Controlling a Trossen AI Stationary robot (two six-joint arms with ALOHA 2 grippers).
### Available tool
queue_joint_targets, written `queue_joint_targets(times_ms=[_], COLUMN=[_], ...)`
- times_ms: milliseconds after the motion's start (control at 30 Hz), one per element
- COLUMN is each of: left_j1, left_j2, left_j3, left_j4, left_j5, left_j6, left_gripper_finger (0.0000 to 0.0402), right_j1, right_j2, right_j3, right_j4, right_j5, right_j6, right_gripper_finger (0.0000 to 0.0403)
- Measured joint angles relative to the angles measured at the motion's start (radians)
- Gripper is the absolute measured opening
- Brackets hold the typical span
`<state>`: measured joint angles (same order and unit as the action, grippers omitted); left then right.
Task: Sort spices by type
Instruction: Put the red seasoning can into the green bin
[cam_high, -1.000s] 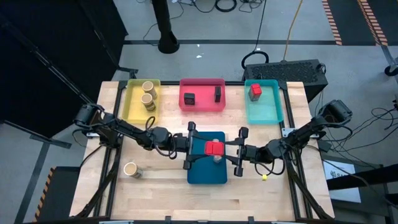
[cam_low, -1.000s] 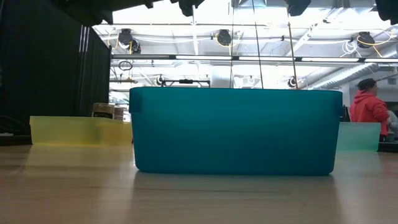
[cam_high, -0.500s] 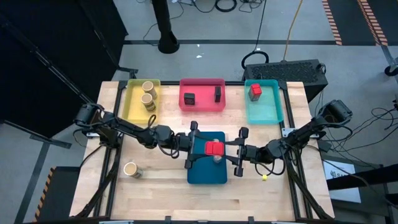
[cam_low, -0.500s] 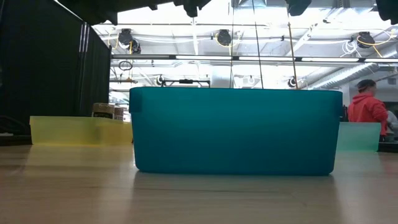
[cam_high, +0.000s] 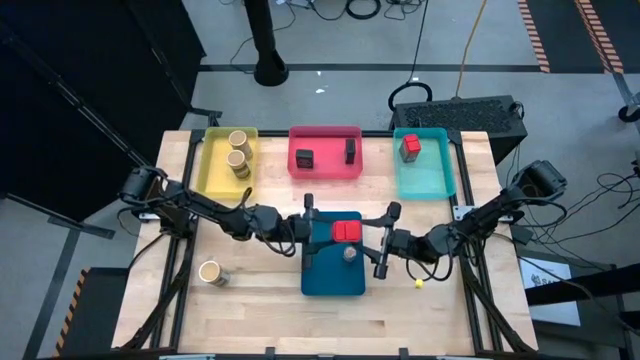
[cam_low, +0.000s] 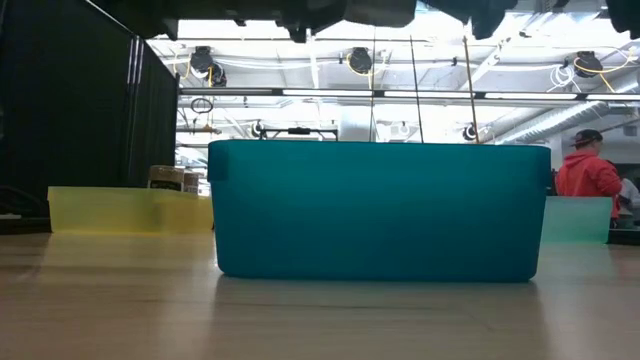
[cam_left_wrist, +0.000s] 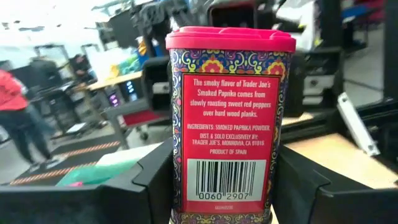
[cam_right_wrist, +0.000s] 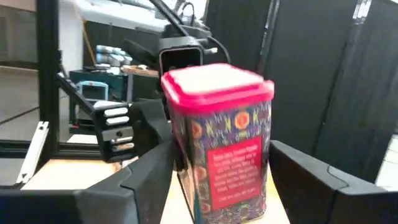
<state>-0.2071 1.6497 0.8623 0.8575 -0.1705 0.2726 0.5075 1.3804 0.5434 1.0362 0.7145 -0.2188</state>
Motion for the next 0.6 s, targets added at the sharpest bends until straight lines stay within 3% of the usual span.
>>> queue_joint_targets(times_ms=[133,333,467,600], left_j1=[-0.009,-0.03,-0.04,-0.04], left_j2=[-0.032,-0.165,-0.242,-0.268], left_j3=[0.0,0.0,0.0,0.0], left_j4=[-0.088,-0.437,-0.659,-0.738], left_j5=[-0.028,-0.129,-0.181,-0.187], left_j6=[0.01,0.022,0.01,-0.046], left_gripper_finger=[0.0202,0.0202,0.0202,0.0202], right_j1=[0.031,0.089,0.096,0.068], right_j2=[-0.013,-0.095,-0.145,-0.116], right_j3=[0.0,0.03,0.129,0.337], right_j4=[-0.048,-0.261,-0.566,-1.012], right_j5=[0.138,0.309,0.316,0.271], right_j6=[-0.002,0.081,0.208,0.396], right_gripper_finger=[0.0256,0.0261,0.0262,0.0262])
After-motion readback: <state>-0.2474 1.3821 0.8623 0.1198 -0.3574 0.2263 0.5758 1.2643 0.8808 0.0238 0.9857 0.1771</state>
